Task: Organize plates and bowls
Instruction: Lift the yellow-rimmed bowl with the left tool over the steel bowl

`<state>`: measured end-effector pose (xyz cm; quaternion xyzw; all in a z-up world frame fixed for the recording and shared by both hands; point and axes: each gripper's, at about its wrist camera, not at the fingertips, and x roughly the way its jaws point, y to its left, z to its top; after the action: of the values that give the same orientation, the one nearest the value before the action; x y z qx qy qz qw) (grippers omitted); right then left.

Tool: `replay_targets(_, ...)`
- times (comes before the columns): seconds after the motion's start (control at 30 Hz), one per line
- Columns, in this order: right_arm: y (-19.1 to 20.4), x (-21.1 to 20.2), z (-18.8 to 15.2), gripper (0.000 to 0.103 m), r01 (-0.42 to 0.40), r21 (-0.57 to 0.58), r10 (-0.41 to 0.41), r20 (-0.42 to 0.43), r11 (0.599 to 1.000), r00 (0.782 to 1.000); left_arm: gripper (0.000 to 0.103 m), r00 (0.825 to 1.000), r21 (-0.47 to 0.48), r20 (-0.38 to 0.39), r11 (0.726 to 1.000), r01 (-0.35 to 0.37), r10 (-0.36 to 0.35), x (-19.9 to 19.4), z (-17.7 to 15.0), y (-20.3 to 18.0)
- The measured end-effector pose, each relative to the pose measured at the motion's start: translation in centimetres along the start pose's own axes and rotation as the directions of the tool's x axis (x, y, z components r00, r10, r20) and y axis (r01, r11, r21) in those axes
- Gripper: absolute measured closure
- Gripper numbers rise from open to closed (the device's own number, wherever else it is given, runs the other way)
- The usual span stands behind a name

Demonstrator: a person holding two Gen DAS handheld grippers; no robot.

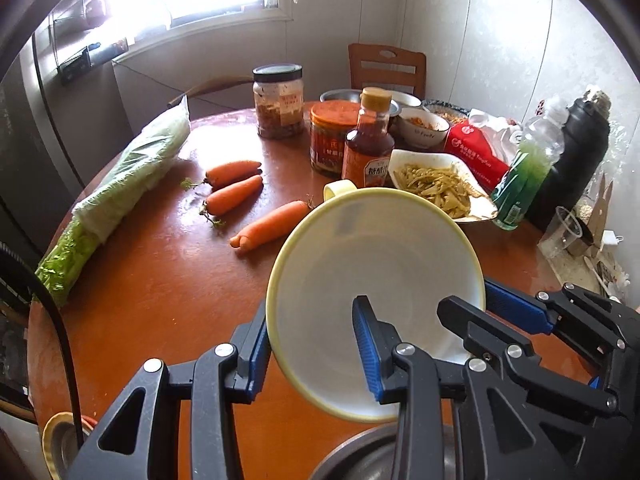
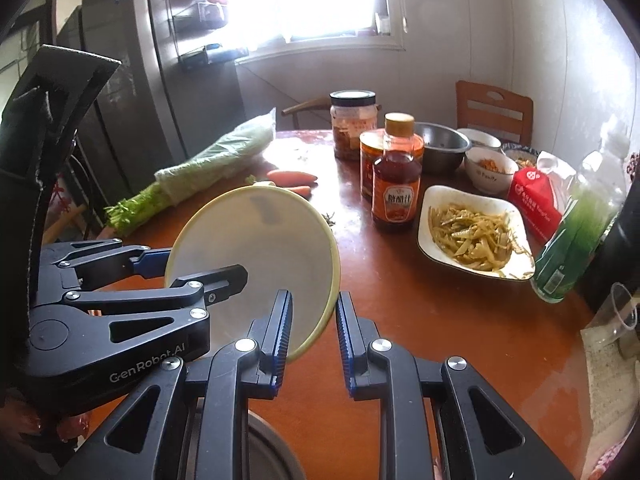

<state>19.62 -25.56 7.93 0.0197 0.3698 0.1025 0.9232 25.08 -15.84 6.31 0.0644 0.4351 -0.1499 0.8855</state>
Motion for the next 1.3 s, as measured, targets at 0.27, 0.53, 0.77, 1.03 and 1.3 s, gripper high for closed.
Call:
replay_targets(0.27,1.7,-3.6,-0.8,0.080,0.000,-0.032,0.001,0.039,0.999,0.999,0.064,0.999,-0.014,0.048,1.000,-0.005,0.006,-3.7,-1.5,-0.4)
replay_targets(0.53,2.6,-6.2,-2.5,0.080,-0.003,-0.041,0.006,0.062,0.999,0.998,0.064,0.996,0.003,0.082,1.000,-0.020,0.020,-6.1,-3.4,-1.4)
replay_targets(0.77,2.9,-7.3,-4.2,0.080,0.009,-0.056,-0.006,0.063,0.998,0.998,0.064,0.998,0.006,0.068,1.000,-0.009,0.009,-6.4,-5.4,-2.1)
replay_targets(1.03,3.6,-7.8,-6.2,0.080,-0.005,-0.069,0.009,0.054,0.998,0.998,0.063,0.997,0.001,0.073,1.000,-0.020,0.020,-6.9,-7.6,-2.3)
replay_targets(1.3,4.0,-7.5,-7.8,0.080,-0.016,-0.073,0.019,0.035,0.997,0.999,0.063,0.998,-0.008,0.061,0.999,-0.032,0.032,-6.6,-9.4,-2.2)
